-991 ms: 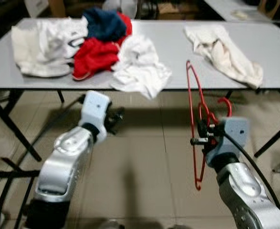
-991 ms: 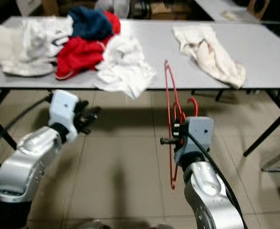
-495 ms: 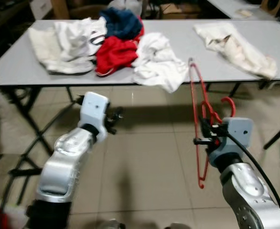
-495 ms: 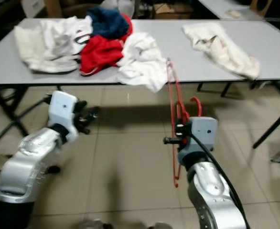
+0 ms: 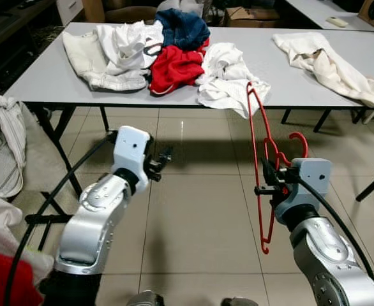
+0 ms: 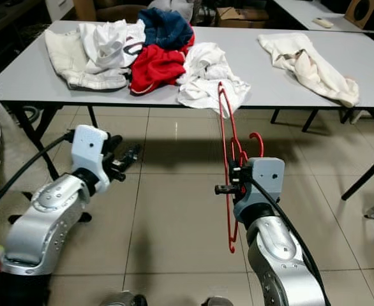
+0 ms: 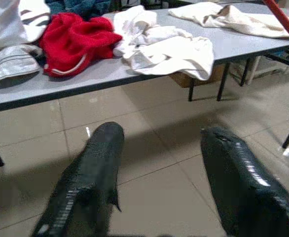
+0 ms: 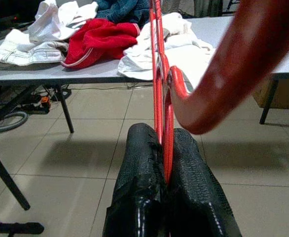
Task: Hang hanger
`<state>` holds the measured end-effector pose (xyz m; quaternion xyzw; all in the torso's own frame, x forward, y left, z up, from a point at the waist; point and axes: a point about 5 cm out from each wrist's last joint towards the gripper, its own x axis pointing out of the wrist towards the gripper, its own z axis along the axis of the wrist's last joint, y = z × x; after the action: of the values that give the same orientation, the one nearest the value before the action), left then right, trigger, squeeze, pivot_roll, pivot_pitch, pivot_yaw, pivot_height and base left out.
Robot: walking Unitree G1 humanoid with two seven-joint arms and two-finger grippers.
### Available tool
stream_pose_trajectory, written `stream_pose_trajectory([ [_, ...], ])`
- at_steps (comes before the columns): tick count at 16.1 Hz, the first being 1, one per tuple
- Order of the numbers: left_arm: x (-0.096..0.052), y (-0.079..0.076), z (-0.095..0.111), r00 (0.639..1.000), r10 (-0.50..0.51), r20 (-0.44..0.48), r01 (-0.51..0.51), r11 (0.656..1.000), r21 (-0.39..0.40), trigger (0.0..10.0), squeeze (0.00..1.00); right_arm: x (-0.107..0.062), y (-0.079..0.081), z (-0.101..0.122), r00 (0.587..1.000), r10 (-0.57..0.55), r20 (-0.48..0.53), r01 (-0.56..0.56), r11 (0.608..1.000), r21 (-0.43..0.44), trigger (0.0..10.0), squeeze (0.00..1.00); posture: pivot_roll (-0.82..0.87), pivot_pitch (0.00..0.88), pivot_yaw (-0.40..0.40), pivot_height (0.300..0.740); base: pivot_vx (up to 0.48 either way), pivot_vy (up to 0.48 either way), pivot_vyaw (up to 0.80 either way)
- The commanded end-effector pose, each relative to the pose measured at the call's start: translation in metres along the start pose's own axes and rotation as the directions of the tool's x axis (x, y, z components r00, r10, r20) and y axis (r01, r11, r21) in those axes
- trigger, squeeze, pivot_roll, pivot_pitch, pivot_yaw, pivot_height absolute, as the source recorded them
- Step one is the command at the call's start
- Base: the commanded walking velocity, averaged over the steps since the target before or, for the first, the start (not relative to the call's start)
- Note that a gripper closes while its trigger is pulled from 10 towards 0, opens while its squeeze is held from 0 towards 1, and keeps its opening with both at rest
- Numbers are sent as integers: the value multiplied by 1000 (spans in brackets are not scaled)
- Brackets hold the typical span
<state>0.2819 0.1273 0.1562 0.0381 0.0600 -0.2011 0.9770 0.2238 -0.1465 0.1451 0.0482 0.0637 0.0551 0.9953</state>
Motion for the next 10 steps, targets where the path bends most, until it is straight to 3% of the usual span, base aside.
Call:
stream_pose_trajectory([
  [1,2,0,0,1000,-7,4,7,1000,3,10000,804,1,-1,0,1000,-5,4,5,1000,8,10000,0,-49,36,12,740,0,0,-656],
  [3,5,1,2,1000,6,12,-6,1000,10,10000,780,2,-4,1,1000,-29,5,29,1000,-7,10000,0,-52,35,12,740,0,0,-800],
  [10,5,9,1,997,69,17,-69,998,10,10000,788,6,-1,3,1000,21,14,-21,1000,-23,10000,0,-42,34,-1,740,0,0,0],
])
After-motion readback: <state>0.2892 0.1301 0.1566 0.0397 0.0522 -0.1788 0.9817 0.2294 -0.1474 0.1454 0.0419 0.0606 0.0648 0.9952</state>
